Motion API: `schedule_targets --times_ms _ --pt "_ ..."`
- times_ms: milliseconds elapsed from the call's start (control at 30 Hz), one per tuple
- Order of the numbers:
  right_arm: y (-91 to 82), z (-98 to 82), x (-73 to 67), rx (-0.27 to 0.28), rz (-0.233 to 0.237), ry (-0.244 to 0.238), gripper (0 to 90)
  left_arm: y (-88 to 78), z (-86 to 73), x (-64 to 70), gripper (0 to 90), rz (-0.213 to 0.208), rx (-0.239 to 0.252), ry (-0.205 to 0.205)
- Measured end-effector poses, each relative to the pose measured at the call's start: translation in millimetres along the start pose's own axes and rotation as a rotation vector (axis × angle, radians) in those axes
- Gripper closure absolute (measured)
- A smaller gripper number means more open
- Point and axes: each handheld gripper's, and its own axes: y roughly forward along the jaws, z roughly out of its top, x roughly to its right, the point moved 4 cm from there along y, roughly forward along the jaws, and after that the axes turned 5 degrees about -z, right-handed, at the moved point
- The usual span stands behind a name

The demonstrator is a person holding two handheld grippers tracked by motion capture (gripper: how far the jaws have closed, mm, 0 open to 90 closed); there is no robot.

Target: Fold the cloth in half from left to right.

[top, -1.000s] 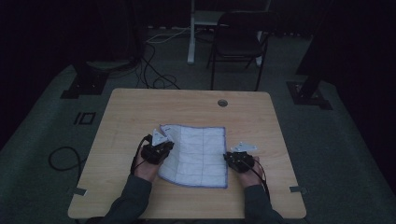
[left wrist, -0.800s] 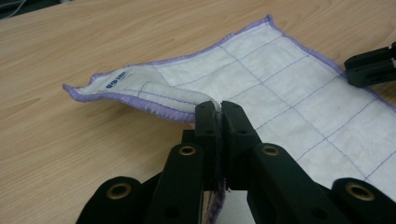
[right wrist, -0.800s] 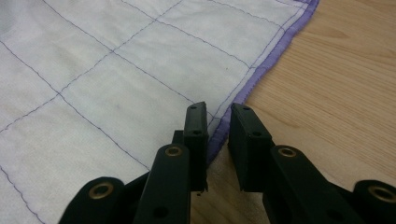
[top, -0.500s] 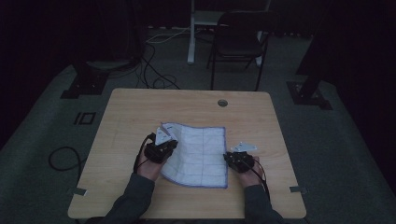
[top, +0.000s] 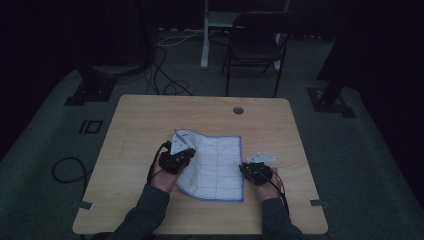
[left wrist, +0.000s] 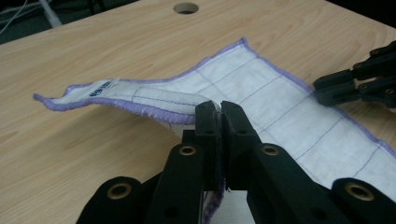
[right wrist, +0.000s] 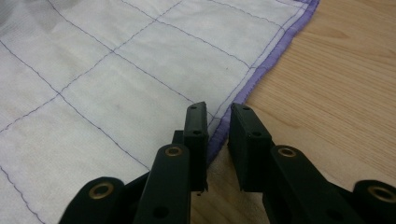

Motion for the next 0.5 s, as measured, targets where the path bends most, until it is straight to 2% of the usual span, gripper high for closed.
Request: schedule_targets --times_ms 500 --pt "0.0 0.1 -0.2 0.001 0.0 -0.001 77.6 5.7 9.6 11.5 86.8 -0.027 0.01 0.027"
